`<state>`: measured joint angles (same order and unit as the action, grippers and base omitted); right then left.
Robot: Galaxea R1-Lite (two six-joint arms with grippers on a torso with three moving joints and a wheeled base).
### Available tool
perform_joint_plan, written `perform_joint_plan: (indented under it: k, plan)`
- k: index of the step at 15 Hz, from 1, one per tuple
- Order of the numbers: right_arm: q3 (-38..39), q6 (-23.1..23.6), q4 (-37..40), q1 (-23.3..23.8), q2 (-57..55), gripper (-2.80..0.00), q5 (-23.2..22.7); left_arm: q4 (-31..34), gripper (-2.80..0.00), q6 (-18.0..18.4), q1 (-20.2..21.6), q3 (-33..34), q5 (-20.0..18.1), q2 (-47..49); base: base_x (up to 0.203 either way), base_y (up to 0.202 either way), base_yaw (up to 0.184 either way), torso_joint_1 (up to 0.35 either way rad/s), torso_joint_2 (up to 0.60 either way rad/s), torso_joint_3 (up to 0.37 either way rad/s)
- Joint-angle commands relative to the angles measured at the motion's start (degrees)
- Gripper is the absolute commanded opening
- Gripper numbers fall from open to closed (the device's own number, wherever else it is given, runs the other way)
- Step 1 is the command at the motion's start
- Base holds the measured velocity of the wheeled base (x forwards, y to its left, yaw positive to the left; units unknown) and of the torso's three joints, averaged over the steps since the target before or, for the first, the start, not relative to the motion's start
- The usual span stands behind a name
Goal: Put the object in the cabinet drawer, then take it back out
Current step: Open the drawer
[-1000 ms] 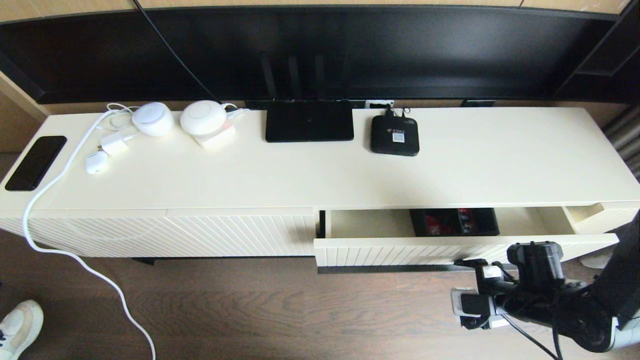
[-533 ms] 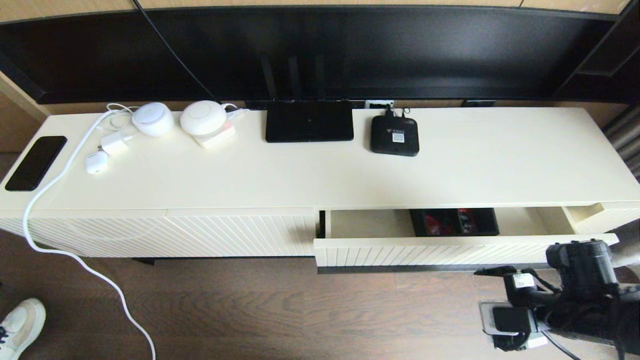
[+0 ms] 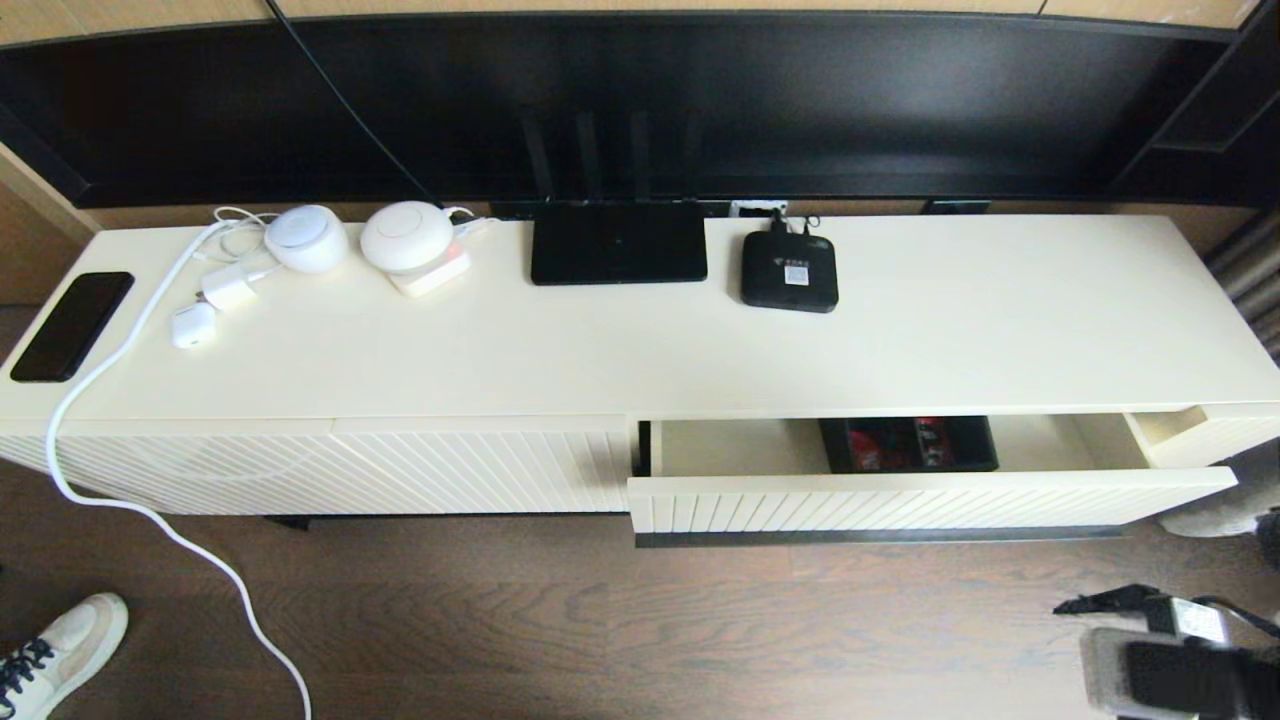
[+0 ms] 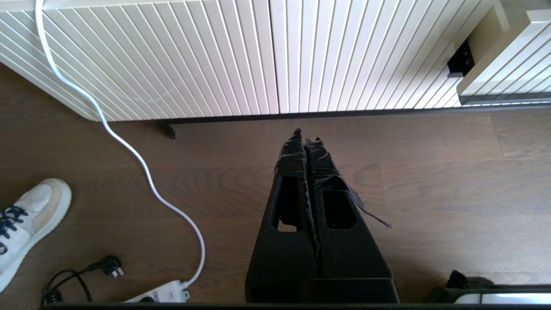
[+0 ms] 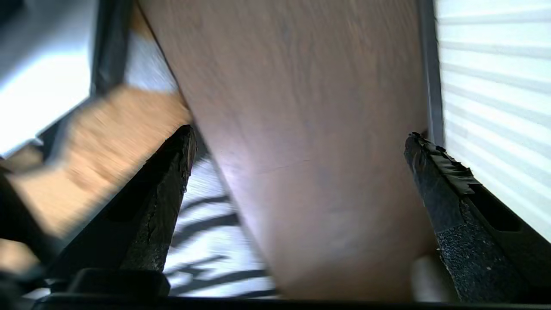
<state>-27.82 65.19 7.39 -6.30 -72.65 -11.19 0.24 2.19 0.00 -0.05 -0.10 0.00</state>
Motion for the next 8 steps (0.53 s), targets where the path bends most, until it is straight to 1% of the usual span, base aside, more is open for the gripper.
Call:
perform_joint_plan:
  k: [1,3,5,6,8]
  plan:
    - [-5.96,-14.65,7.98,-0.12,6.31,0.00,-0.31,0.02,-2.80,0.01,0.00,-0.04,0.01,0.00,0.000,0.000,0.000,0.000,0.00,0.000]
    - [-11.93,-28.06,12.74,-0.53,6.67,0.00,-0.56,0.02,-2.80,0.01,0.00,0.05,0.01,0.00,0.000,0.000,0.000,0.000,0.00,0.000]
    - [-16.40,-39.88,15.12,-0.73,5.53,0.00,-0.65,-0.06,-2.80,0.01,0.00,-0.04,0.01,0.00,0.000,0.000,0.000,0.000,0.00,0.000]
    - [-18.18,-44.73,15.37,-0.93,4.70,-2.80,-0.57,0.02,-2.80,0.01,0.00,0.05,0.01,0.07,0.000,0.000,0.000,0.000,0.00,0.000]
    - [-22.78,-55.10,15.22,-2.30,1.86,-2.80,0.01,0.02,-2.80,0.01,0.00,0.05,0.01,0.00,0.000,0.000,0.000,0.000,0.00,0.000]
